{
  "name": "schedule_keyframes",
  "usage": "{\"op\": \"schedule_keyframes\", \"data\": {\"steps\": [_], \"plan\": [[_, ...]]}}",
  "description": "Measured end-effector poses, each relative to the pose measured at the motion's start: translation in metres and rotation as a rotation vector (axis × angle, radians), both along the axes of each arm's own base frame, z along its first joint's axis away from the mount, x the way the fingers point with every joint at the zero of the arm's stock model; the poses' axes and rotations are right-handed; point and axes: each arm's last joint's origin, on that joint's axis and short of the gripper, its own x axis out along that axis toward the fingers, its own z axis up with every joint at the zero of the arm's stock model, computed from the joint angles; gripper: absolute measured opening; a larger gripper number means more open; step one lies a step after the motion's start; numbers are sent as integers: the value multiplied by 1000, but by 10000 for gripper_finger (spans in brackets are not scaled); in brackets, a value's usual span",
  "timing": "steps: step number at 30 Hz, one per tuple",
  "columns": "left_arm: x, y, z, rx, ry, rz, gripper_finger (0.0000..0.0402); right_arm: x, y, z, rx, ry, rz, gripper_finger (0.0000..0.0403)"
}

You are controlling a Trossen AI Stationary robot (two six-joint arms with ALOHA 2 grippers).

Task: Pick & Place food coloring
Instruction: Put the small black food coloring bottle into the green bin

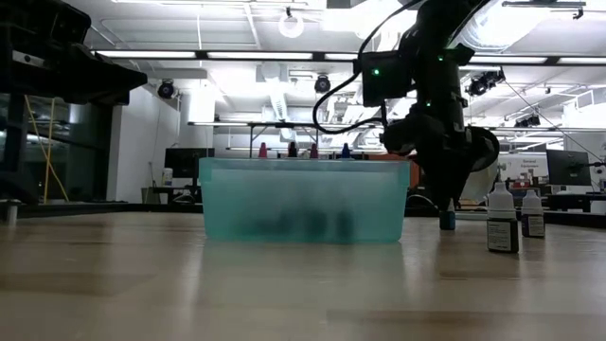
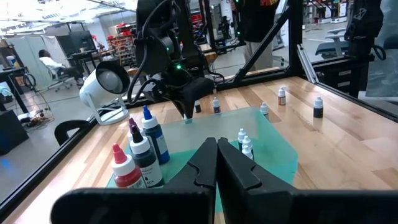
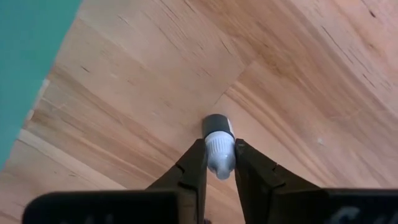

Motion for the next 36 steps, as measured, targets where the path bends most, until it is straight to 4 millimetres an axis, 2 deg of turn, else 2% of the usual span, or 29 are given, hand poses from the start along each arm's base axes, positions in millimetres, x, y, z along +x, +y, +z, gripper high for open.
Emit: {"op": "schedule_keyframes", "data": {"steps": [4,7,13,19,24,31,36], "plan": [[0,0,0,0,0,0,0,2,0,8,4,-12,0,59],[0,0,0,0,0,0,0,3,0,20,3,-39,1,57],[0,0,0,0,0,0,0,8,5,58,34,-145,31,57],[0,0,0,0,0,0,0,19,14,101,17,-255,133,58],[0,0,0,0,0,0,0,29,21,128,19,-342,241,59],[0,0,0,0,0,0,0,46,32,146,15,-417,428,59],[0,0,0,0,0,0,0,65,43,143,-5,-421,597,59]]}}
